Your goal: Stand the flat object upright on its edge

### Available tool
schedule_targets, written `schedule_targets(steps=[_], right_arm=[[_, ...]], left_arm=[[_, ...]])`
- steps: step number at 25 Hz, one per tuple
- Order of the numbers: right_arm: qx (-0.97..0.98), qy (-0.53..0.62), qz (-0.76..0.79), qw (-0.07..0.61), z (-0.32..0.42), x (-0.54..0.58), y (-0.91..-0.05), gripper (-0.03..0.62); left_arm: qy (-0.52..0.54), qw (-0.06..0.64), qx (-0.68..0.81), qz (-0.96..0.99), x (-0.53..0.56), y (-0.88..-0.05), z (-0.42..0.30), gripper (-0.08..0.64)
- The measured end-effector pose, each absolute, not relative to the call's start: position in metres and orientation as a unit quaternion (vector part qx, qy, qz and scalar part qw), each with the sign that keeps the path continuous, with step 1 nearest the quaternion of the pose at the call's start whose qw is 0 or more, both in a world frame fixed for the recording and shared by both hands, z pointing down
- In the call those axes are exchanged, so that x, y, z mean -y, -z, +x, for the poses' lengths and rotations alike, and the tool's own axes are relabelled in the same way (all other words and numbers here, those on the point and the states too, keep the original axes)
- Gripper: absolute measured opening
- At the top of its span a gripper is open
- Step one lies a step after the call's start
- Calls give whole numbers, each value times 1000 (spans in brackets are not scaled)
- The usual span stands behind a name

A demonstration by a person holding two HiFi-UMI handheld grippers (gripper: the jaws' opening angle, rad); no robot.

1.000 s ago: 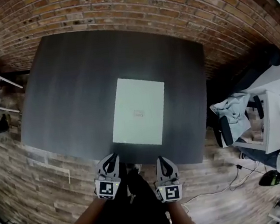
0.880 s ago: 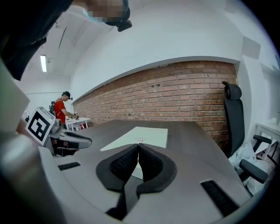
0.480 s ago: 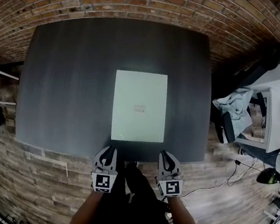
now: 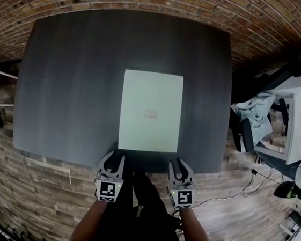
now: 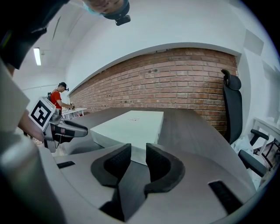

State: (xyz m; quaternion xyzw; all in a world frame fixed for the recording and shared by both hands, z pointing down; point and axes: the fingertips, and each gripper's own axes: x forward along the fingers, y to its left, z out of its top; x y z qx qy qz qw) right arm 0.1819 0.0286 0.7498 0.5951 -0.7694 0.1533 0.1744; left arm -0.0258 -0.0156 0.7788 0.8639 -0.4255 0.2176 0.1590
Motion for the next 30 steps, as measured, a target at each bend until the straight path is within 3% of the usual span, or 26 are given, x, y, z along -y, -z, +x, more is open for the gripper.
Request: schedule_targets(steps=[6,17,30], right_arm=[[764,-173,587,207,186,-30,-774,167],[765,-199,569,225,178,-24,-800,218],[766,-199,560,244,174,-19,-811,229]], left_arm=[[-237,177,403,866,15,-797,-19,176],[-236,183,401,866,29,-801,-24,176],[-243,193,371,875,32,-807,-10,181]])
